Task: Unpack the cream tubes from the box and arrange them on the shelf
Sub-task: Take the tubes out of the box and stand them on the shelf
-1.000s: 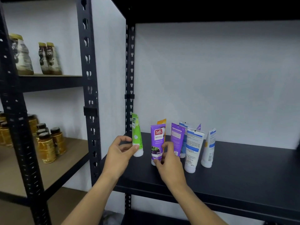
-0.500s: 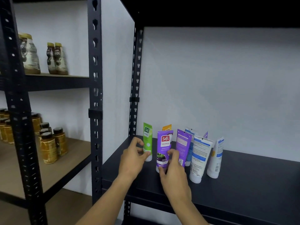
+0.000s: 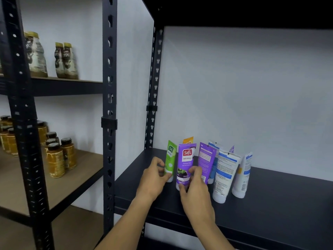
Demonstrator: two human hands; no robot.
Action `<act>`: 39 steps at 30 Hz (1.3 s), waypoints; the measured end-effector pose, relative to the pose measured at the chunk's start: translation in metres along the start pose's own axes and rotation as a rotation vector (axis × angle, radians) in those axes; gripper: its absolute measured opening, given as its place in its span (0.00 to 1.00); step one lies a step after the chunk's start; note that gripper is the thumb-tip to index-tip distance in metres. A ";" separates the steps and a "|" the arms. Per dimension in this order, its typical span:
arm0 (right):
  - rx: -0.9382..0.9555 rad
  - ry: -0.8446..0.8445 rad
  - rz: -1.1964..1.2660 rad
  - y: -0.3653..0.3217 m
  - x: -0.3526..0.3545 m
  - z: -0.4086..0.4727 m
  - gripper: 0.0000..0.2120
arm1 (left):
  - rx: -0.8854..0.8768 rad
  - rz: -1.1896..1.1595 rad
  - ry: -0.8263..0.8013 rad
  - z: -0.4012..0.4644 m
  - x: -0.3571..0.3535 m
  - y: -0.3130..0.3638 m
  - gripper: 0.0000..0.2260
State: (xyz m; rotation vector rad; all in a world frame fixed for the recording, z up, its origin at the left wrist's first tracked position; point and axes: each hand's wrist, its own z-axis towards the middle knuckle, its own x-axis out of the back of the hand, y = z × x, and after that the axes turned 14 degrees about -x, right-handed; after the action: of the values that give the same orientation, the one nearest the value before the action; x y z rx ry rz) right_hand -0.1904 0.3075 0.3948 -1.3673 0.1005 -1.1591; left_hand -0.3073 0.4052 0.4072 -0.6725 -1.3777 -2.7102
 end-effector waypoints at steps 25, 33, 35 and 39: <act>0.265 -0.105 -0.685 0.032 0.048 -0.065 0.42 | -0.073 0.894 -0.423 -0.085 0.018 0.031 0.34; 0.328 -0.110 -0.699 0.066 0.090 -0.103 0.36 | -0.202 0.795 -0.266 -0.154 -0.002 0.031 0.40; 0.337 -0.127 -0.672 0.076 0.097 -0.115 0.35 | -0.194 0.719 -0.250 -0.176 -0.014 0.028 0.36; 0.221 -0.275 -0.619 0.110 0.104 -0.150 0.32 | -0.145 0.632 -0.387 -0.241 -0.045 0.011 0.33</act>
State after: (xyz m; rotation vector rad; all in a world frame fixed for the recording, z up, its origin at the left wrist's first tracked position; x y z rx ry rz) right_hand -0.1748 0.1084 0.3224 -1.3817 -0.6714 -1.4175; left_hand -0.3516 0.2039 0.2735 -1.4181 -0.8066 -2.2437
